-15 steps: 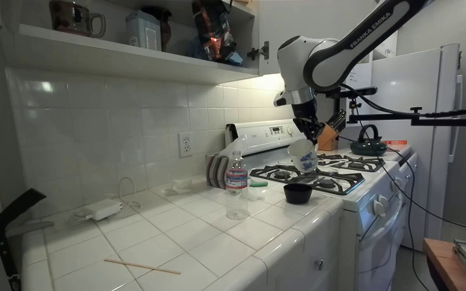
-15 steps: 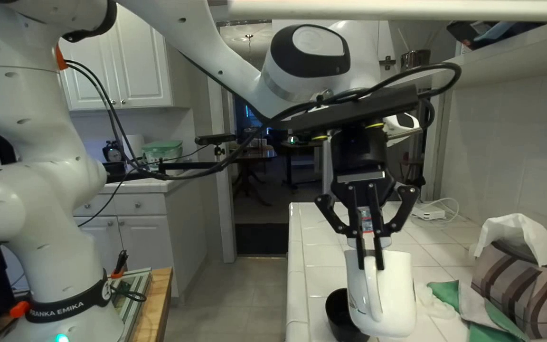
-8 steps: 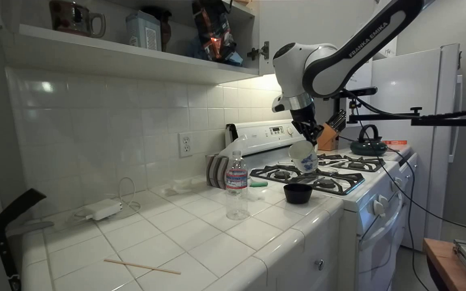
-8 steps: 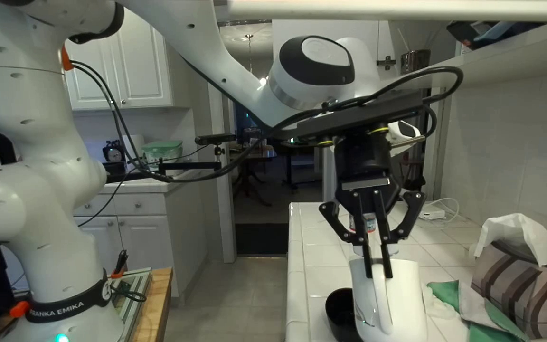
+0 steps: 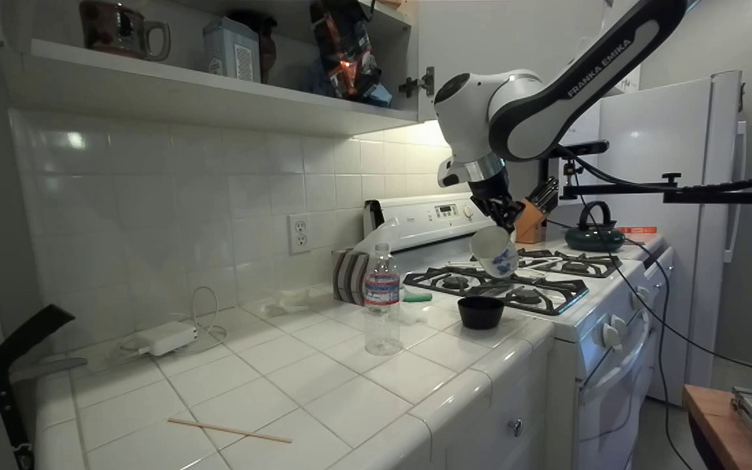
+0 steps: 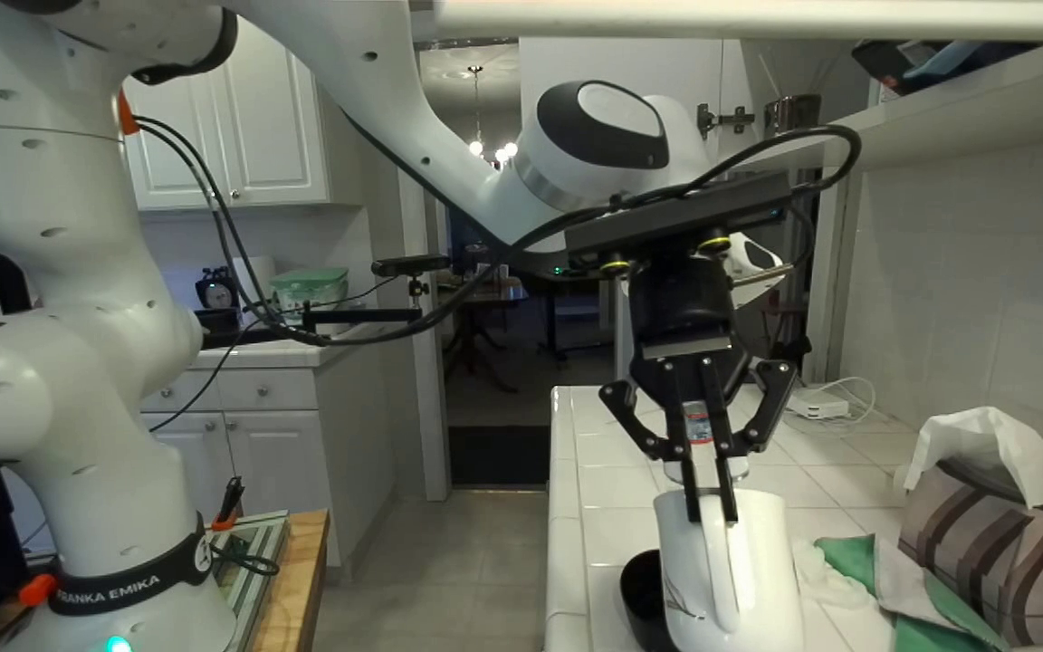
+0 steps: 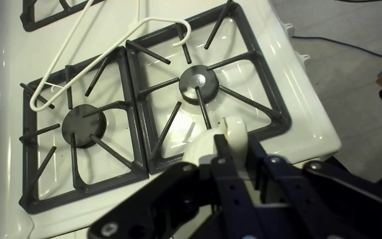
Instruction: Pour the liquid from the mug into the black measuring cup.
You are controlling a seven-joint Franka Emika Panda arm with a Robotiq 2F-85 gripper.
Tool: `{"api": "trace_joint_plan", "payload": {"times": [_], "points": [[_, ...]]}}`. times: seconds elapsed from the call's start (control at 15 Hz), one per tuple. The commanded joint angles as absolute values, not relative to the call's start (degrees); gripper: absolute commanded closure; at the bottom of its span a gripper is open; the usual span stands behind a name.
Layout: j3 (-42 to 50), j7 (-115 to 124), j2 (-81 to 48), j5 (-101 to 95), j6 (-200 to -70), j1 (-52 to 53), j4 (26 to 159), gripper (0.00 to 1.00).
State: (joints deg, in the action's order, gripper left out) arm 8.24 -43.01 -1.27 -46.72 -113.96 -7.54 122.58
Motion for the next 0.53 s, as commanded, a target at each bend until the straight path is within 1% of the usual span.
{"api": "trace_joint_plan", "payload": {"times": [0.0,0.47], "points": [[7.34,-41.56,-0.82,-49.89,-111.37,-6.92,122.80,0.96],[6.23,-40.53,-0.72,-51.57,-107.68,-6.04,123.31,0.96]]}}
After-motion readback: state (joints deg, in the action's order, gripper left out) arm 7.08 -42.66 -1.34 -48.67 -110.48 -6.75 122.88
